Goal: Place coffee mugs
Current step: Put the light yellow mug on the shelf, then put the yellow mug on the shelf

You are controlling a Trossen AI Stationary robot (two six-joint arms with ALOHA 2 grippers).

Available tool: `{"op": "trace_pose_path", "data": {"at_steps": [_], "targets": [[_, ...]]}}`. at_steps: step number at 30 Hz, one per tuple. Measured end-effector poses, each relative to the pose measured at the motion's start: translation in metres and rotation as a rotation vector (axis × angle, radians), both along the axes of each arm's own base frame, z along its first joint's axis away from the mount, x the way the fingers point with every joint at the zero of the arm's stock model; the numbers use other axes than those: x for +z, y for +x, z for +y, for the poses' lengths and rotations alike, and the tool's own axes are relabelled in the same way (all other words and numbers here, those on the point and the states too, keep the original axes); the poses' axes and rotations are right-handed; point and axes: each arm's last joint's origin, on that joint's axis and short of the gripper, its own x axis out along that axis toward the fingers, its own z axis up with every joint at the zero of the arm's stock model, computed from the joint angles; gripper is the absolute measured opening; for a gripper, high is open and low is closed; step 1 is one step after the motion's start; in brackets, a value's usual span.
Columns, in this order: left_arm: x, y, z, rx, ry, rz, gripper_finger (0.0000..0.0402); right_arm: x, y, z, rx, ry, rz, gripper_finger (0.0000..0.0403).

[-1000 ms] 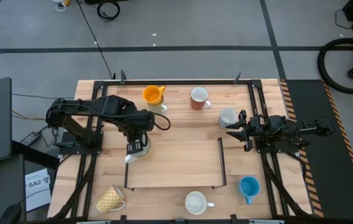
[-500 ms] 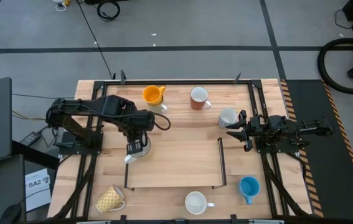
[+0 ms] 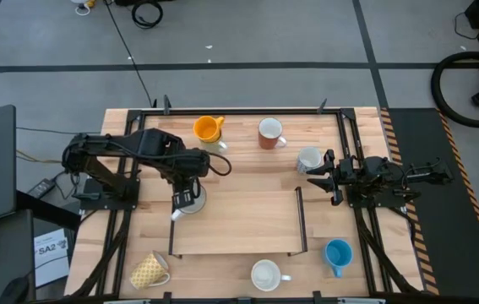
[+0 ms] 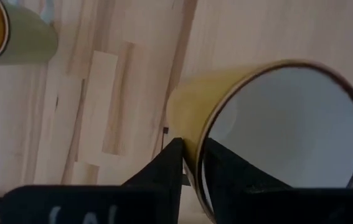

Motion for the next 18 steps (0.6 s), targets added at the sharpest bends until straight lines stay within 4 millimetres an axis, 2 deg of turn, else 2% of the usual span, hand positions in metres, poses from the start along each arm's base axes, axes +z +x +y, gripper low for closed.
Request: {"op": "trace_pose_path", "data": {"at_steps": [14, 18], "targets": [[0.0, 0.0, -0.0001, 0.0, -0.002, 0.0, 0.0071, 0.0, 0.0, 0.0, 0.0, 0.0, 0.0, 0.0128], [0.0, 0.0001, 0.0001, 0.002, 0.007, -0.001, 0.0085, 0.0, 0.0, 0.0, 0.0, 0.0, 0.0, 0.0128]]}}
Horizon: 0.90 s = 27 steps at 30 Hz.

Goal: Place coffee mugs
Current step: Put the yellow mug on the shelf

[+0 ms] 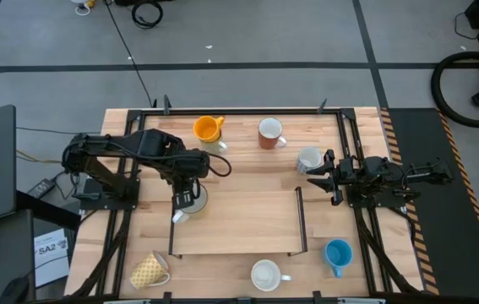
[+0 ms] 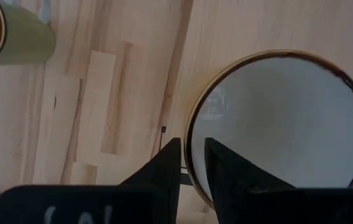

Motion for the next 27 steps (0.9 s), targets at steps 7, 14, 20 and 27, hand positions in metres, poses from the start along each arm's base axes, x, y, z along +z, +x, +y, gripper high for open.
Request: {"op": "trace_pose_path", "data": {"at_steps": [7, 14, 20, 27], "targets": [[0.0, 0.0, 0.001, 0.004, 0.016, -0.002, 0.0138, 0.0, 0.0, 0.0, 0.0, 0.0, 0.0, 0.0128], [0.001, -0.001, 0.001, -0.003, 0.017, -0.004, 0.0146, 0.0, 0.0, 0.0, 0.0, 0.0, 0.0, 0.0128], [0.009, -0.01, 0.004, 0.001, 0.006, -0.036, 0.0146, 0.0, 0.0, 0.0, 0.0, 0.0, 0.0, 0.0128], [0.032, -0.041, 0.013, 0.021, -0.005, -0.138, 0.0146, 0.001, 0.0, 0.0, 0.0, 0.0, -0.006, 0.0128]]}}
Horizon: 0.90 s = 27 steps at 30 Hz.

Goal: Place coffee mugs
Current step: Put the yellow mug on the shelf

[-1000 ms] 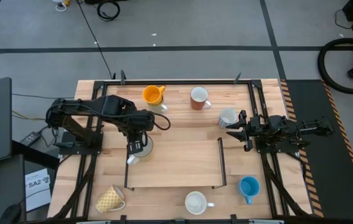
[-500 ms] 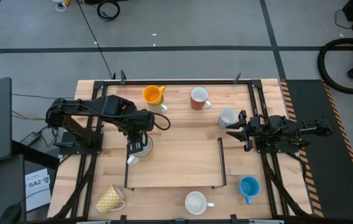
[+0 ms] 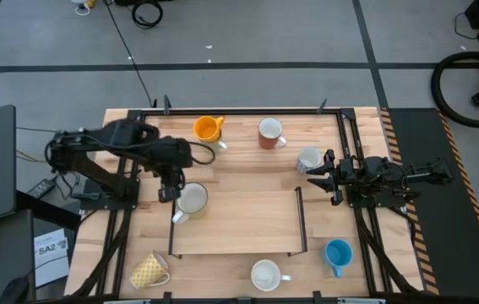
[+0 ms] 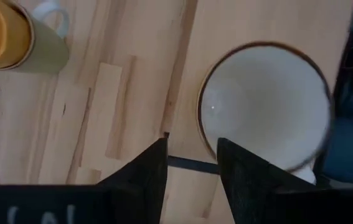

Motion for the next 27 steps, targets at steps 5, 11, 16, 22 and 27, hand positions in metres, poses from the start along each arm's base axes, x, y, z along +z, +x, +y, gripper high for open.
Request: {"op": "trace_pose_path", "data": {"at_steps": [5, 11, 16, 22, 27], "targets": [[0.016, -0.025, 0.018, 0.113, 0.09, -0.088, 0.0146, 0.0, 0.0, 0.0, -0.002, 0.001, -0.002, 0.0128], [0.026, -0.045, 0.051, 0.33, 0.236, -0.137, 0.0146, 0.0, 0.0, 0.0, -0.005, 0.001, -0.002, 0.0128], [0.027, -0.054, 0.082, 0.5, 0.255, -0.121, 0.0146, 0.0, 0.0, 0.0, -0.006, 0.001, -0.002, 0.0128], [0.023, -0.057, 0.118, 0.569, 0.238, -0.086, 0.0146, 0.0, 0.0, 0.0, -0.008, 0.001, -0.002, 0.0128], [0.019, -0.049, 0.143, 0.564, 0.205, -0.12, 0.0146, 0.0, 0.0, 0.0, -0.008, 0.001, -0.002, 0.0128]]}}
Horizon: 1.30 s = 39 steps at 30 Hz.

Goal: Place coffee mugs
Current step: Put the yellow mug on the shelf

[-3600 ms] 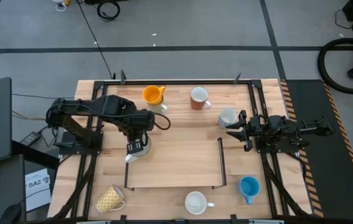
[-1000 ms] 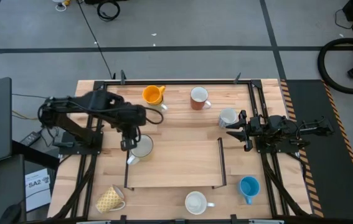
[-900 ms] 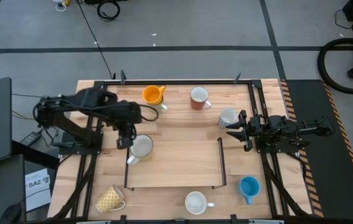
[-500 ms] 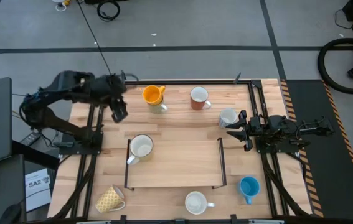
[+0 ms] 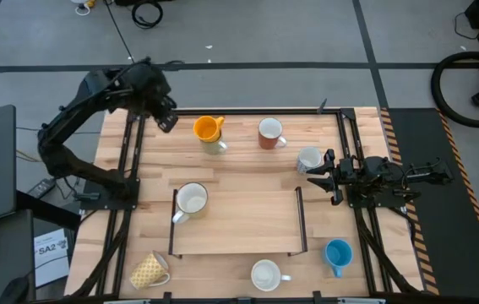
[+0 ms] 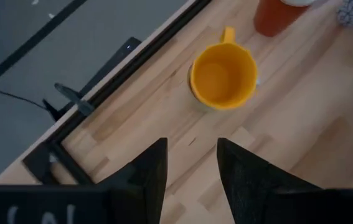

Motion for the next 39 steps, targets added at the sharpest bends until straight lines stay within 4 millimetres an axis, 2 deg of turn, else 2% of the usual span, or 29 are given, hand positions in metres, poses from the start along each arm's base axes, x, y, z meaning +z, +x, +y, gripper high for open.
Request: {"op": "trace_pose_path", "data": {"at_steps": [6, 11, 20, 26, 39], "targets": [[-0.016, 0.024, 0.029, -0.04, 0.019, 0.059, 0.0146, 0.0, 0.0, 0.0, 0.0, 0.0, 0.0, 0.0128], [-0.041, 0.048, 0.052, -0.099, -0.003, 0.155, 0.0146, 0.0, 0.0, 0.0, 0.0, 0.0, 0.0, 0.0128], [-0.084, 0.084, 0.076, -0.205, -0.107, 0.269, 0.0146, 0.0, 0.0, 0.0, 0.0, 0.0, 0.0, 0.0128], [-0.098, 0.095, 0.084, -0.208, -0.121, 0.286, 0.0146, 0.0, 0.0, 0.0, 0.0, 0.0, 0.0, 0.0128], [-0.114, 0.106, 0.094, -0.201, -0.132, 0.295, 0.0146, 0.0, 0.0, 0.0, 0.0, 0.0, 0.001, 0.0128]]}}
